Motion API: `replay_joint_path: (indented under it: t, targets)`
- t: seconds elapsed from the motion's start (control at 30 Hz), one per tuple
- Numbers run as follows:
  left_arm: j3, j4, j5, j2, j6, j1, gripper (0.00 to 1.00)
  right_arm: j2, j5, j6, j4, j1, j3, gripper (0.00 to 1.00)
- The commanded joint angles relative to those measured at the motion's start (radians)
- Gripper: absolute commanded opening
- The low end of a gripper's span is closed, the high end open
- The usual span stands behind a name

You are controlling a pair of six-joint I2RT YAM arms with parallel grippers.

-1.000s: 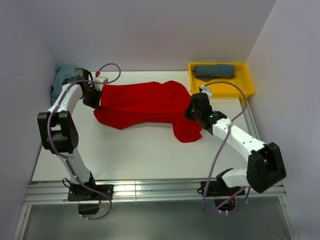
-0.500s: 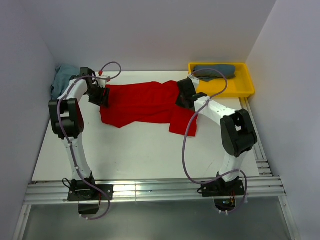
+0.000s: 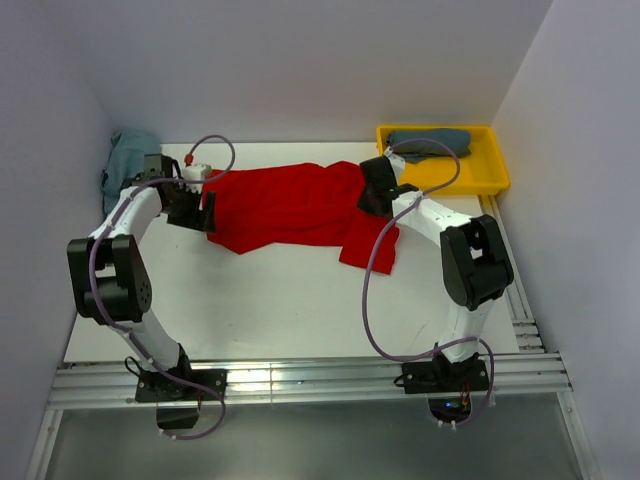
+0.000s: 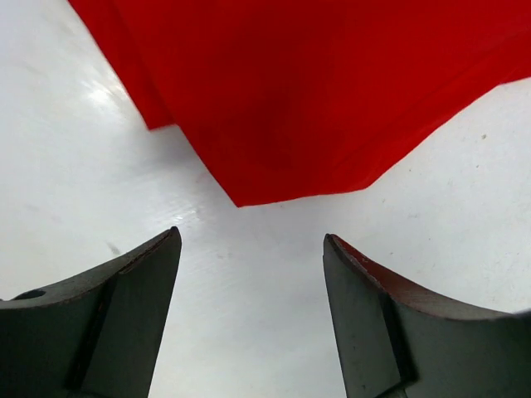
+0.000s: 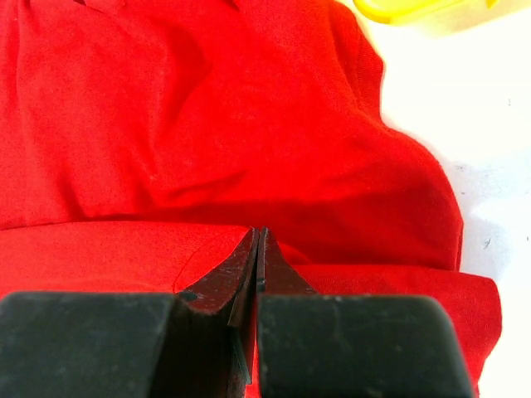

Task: Roll the t-shirts
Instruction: Flatten the tshirt

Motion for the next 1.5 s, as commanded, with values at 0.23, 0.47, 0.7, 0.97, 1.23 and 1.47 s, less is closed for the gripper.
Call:
replay_joint_path:
  t: [0.23, 0.47, 0.7, 0.97, 1.23, 1.47]
  targets:
    - [-0.106, 0.181, 0.111, 0.115, -0.170, -0.001, 0.71, -0.024, 0.001, 0.011, 0.022, -0.004, 0.002, 0.00]
    - [-0.095, 0.207, 0.148, 0.155, -0.210, -0.008, 0.63, -0.025, 0.001, 0.011, 0.015, -0.005, 0.015, 0.00]
    - [-0.068, 0.146, 0.170, 0.121, -0.200, -0.008, 0.10, -0.044, 0.001, -0.001, -0.002, -0.004, 0.021, 0.00]
    - [-0.021, -0.053, 0.111, -0.001, -0.111, -0.008, 0.00, -0.133, 0.008, -0.037, -0.038, -0.005, -0.013, 0.00]
    - [0.049, -0.161, 0.088, -0.070, -0.055, 0.048, 0.00, -0.327, -0.020, -0.069, -0.061, -0.001, -0.128, 0.00]
    - [0.063, -0.225, 0.074, 0.017, -0.011, 0.055, 0.00, -0.297, 0.017, -0.121, -0.151, 0.068, -0.119, 0.00]
